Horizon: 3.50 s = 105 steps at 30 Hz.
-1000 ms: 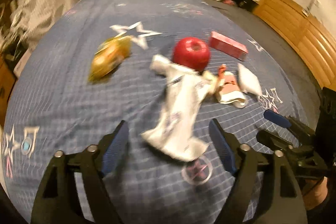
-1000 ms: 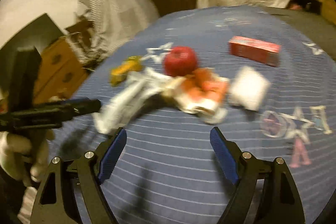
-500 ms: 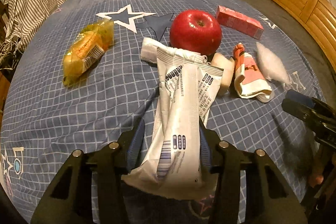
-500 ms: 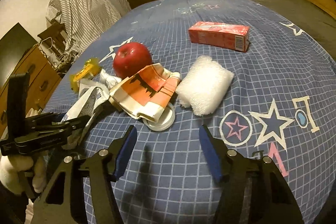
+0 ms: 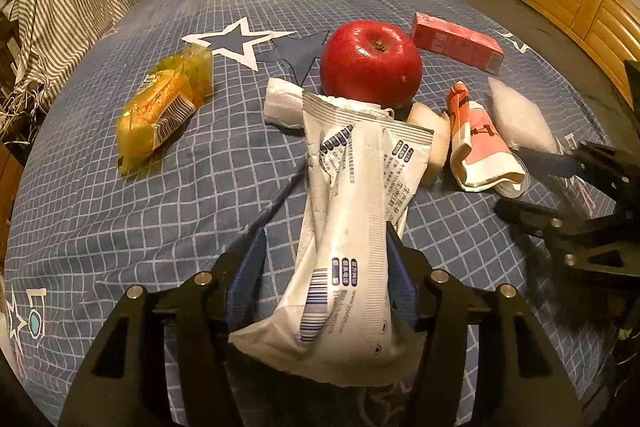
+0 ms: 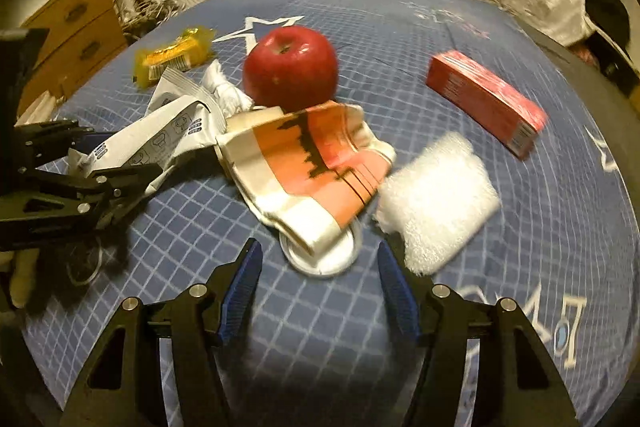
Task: Collect trash
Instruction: 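Grasp the white barcode wrapper with the left tool while the right tool grasps the clear plastic lid, then lift the wrapper and clear lid with both tools and carry them over the white bucket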
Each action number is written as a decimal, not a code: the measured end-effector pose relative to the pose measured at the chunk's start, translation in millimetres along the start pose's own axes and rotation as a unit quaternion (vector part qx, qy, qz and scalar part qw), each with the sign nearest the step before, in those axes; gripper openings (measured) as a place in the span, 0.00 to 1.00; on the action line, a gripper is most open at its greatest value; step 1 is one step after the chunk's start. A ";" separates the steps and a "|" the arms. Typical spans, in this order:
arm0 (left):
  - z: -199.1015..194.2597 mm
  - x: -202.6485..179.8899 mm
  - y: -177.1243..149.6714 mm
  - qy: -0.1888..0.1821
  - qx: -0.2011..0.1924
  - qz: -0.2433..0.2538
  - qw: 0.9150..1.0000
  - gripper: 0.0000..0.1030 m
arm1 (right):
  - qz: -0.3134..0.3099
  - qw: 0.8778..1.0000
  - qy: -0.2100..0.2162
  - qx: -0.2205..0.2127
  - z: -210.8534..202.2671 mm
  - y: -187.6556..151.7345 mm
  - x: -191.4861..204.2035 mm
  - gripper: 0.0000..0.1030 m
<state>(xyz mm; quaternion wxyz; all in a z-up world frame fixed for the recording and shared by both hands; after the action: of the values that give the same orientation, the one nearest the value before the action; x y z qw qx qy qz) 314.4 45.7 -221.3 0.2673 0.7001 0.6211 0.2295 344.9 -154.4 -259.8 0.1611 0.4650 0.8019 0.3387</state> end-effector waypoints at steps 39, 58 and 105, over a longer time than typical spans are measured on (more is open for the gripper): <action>-63.3 -12.2 -63.7 -0.026 -0.019 0.014 0.999 0.51 | 0.036 0.996 -0.043 -0.069 -97.5 -87.8 56.0 0.41; -178.0 -19.1 -37.9 0.050 -0.208 -0.022 0.977 0.35 | 0.077 0.963 -0.105 -0.237 -186.9 -41.1 71.8 0.40; -275.9 32.3 -8.1 0.114 -0.318 -0.076 0.938 0.35 | 0.019 0.939 -0.064 -0.338 -266.3 47.3 134.7 0.40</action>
<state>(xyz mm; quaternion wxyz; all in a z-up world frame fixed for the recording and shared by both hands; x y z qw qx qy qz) 132.1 103.0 -19.5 0.4203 0.4980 0.5936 0.4723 152.9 -127.9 -28.0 0.3534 0.4193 0.6193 0.5619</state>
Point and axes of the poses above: each gripper's, at about its wrist camera, not at the fingertips, and z roughly the way its jaws point, x to its left, y to its top, the point moved 7 cm from there along z, roughly the way its jaws point, and after that the axes turned 10 degrees about -x, right-handed, at the moved point
